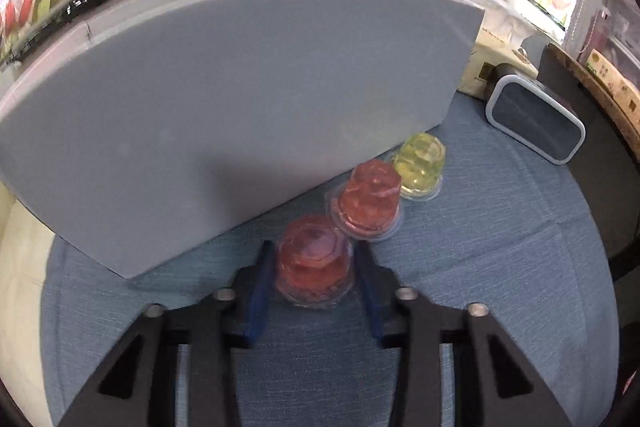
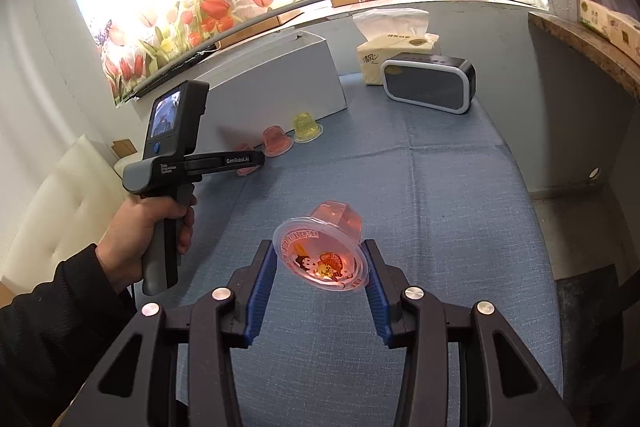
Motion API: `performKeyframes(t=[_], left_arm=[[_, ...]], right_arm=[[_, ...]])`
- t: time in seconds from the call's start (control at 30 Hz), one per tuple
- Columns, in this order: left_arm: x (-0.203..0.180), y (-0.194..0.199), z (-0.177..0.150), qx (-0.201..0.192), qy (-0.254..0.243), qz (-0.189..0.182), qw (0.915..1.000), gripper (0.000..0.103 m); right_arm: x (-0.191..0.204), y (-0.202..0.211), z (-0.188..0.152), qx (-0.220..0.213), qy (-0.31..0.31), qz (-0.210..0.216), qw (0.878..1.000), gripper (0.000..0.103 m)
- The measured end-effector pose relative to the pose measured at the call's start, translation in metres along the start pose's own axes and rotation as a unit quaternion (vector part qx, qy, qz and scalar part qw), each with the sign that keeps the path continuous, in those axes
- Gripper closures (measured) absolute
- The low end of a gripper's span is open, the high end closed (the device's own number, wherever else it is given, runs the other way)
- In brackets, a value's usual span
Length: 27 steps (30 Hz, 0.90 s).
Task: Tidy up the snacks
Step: 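Grasp a red jelly cup with the right gripper while the left gripper grasps another red jelly cup, then carry both red jelly cups into the white box and release them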
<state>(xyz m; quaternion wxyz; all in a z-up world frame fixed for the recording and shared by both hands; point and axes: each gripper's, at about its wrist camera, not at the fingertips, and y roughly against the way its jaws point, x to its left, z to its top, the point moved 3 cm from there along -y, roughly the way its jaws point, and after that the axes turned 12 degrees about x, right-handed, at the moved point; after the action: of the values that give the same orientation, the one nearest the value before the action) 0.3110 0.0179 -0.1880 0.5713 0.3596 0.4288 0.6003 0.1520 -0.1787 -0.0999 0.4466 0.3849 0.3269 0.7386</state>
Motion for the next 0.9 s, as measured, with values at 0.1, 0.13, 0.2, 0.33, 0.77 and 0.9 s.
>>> performKeyframes(t=[0.1, 0.13, 0.2, 0.33, 0.77, 0.9], left_arm=[[-0.006, 0.01, -0.003, -0.012, -0.02, -0.002, 0.9997, 0.061], [-0.007, 0.014, -0.004, -0.015, -0.024, -0.001, 0.9996, 0.061], [-0.009, 0.023, -0.007, -0.02, -0.023, -0.02, 0.9993, 0.061], [-0.013, 0.059, -0.019, -0.047, -0.039, -0.043, 0.9972, 0.061], [0.042, 0.192, -0.008, -0.14, -0.007, -0.122, 0.9825, 0.061], [0.064, 0.208, 0.008, -0.158, -0.001, -0.12, 0.9801, 0.061]], right_arm=[[0.002, -0.002, 0.0, 0.0, 0.003, 0.003, 1.0, 0.056], [0.002, -0.003, 0.0, 0.001, 0.003, 0.003, 1.0, 0.056], [0.004, -0.004, 0.002, 0.003, 0.003, 0.008, 1.0, 0.056], [0.013, -0.005, 0.005, 0.001, 0.017, 0.01, 1.0, 0.056], [0.062, -0.031, 0.101, -0.021, 0.068, 0.043, 0.997, 0.056], [0.083, -0.039, 0.151, -0.031, 0.084, 0.052, 0.995, 0.056]])
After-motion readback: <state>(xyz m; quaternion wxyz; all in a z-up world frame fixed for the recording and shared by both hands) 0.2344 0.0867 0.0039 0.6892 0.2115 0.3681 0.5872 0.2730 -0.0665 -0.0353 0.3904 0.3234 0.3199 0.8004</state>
